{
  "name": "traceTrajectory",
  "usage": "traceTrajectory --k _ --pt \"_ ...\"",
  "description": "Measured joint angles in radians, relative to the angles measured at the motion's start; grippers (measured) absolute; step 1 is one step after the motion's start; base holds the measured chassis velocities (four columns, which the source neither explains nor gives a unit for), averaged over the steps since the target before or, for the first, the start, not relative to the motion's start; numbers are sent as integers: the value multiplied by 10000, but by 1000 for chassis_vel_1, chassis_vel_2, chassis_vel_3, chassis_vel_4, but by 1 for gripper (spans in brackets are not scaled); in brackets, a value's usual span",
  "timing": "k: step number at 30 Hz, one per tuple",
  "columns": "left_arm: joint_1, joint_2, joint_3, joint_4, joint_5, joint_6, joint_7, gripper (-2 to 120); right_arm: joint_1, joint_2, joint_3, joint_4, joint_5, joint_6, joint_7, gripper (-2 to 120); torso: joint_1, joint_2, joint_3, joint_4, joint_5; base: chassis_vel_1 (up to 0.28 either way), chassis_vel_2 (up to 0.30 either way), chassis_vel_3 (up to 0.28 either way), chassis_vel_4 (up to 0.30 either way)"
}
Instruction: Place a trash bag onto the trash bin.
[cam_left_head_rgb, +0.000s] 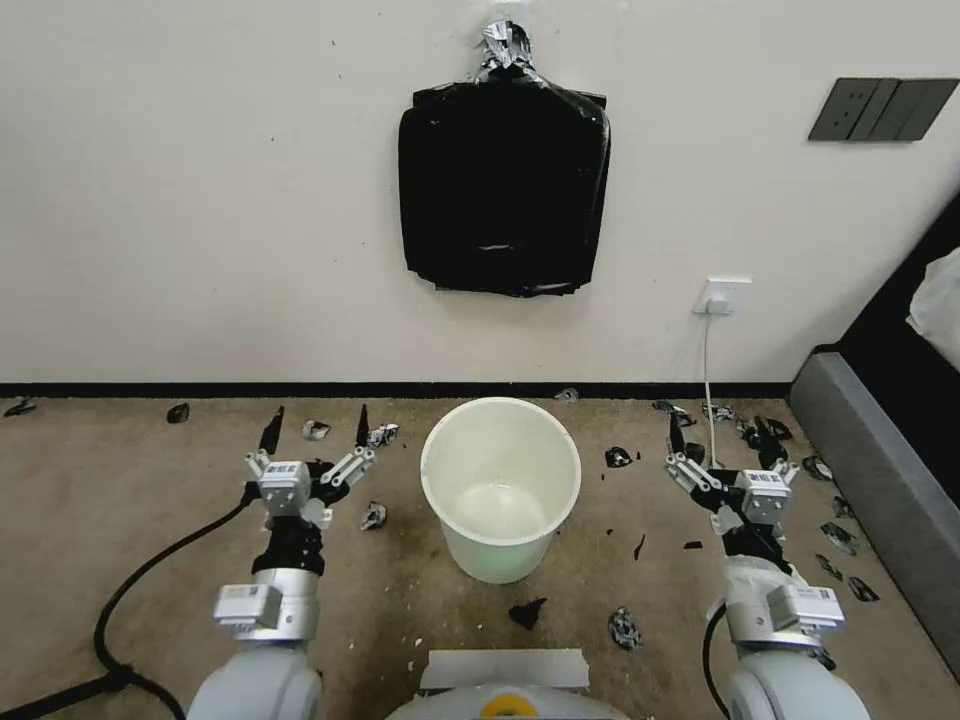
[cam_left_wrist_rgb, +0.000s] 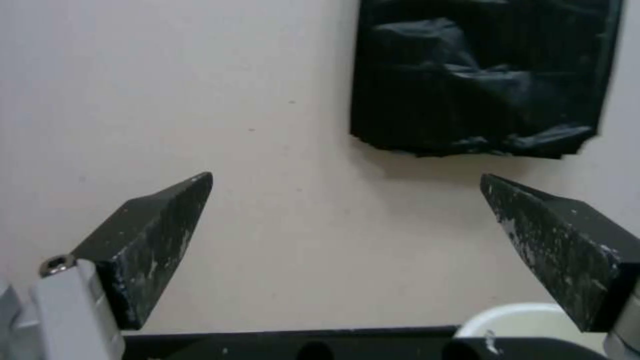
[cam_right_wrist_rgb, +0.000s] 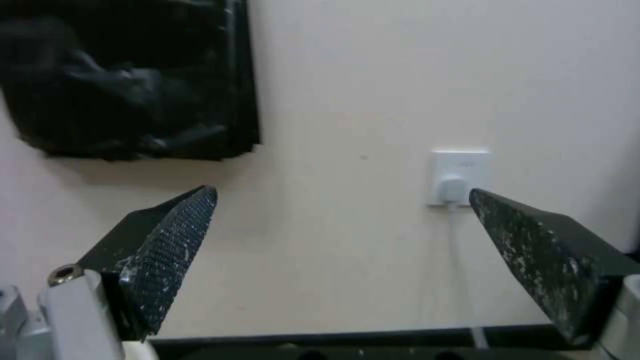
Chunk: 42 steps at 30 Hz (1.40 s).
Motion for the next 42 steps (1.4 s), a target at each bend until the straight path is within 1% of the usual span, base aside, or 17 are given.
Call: traceTrajectory --k 3,5,6,8,9,11,14,15,16,18,21,22,23,27,28,31,42 --pt "85 253 8 -67 -172 16 120 100 252 -350 -239 -14 649 -141 -126 100 0 0 0 0 0 0 0 0 0" --pt "48 862 135 -143 -537 108 241 100 1391 -1587 -803 82 3296 -1021 -302 100 1 0 1 1 2 0 0 0 0" --pt "48 862 135 -143 -537 108 241 100 1391 -1587 -803 82 3296 -1021 -302 100 1 0 1 1 2 0 0 0 0" --pt "109 935 111 -138 -602 123 263 100 2931 -2316 -1334 153 5639 -2048 -151 100 1 0 1 0 1 0 0 0 0" --pt "109 935 111 -138 -602 123 263 100 2931 -2316 -1334 153 5639 -2048 -151 100 1 0 1 0 1 0 0 0 0" --pt "260 885 21 -175 -573 87 280 100 4432 -2514 -1993 36 7731 -2818 277 100 1 -1 1 3 -1 0 0 0 0" --pt "294 870 9 -177 -550 67 279 100 4816 -2514 -2153 -14 8199 -2973 423 100 1 -1 1 1 2 0 0 0 0" --pt "452 802 -5 -187 -384 -48 292 100 6338 -2425 -2668 -266 9725 -3426 974 100 1 -1 1 6 0 0 0 0 0" --pt "513 767 -14 -204 -324 -87 301 100 7075 -2306 -2904 -457 10436 -3572 1269 100 1 0 1 4 -5 0 0 0 0" --pt "565 730 -35 -223 -286 -112 314 100 7657 -2180 -3066 -683 11016 -3662 1513 100 1 0 2 3 -1 0 0 0 0" --pt "673 524 -281 -280 -242 -183 344 100 10230 -1376 -3578 -2100 12979 -3785 2241 100 1 -1 2 5 -1 0 0 0 0" --pt "673 524 -281 -280 -242 -183 344 100 10230 -1376 -3578 -2100 12979 -3785 2241 100 1 -1 2 5 -1 0 0 0 0" --pt "680 503 -383 -299 -260 -198 346 100 11271 -967 -3739 -2757 13534 -3774 2382 100 1 -1 2 4 -4 0 0 0 0" --pt "673 486 -452 -305 -312 -201 345 100 12054 -480 -3832 -3401 13773 -3741 2420 100 1 -1 2 2 -3 0 0 0 0" --pt "661 428 -495 -306 -339 -201 341 100 12586 -45 -3840 -3918 13880 -3707 2443 100 1 -1 1 3 -3 0 0 0 0" --pt "666 331 -544 -306 -368 -201 330 100 13052 450 -3797 -4608 13894 -3657 2431 100 1 0 1 4 -3 0 0 0 0" --pt "842 159 -739 -380 -595 -353 321 100 13736 860 -3484 -5598 13648 -3496 1888 100 1 -1 0 3 0 0 0 0 0"
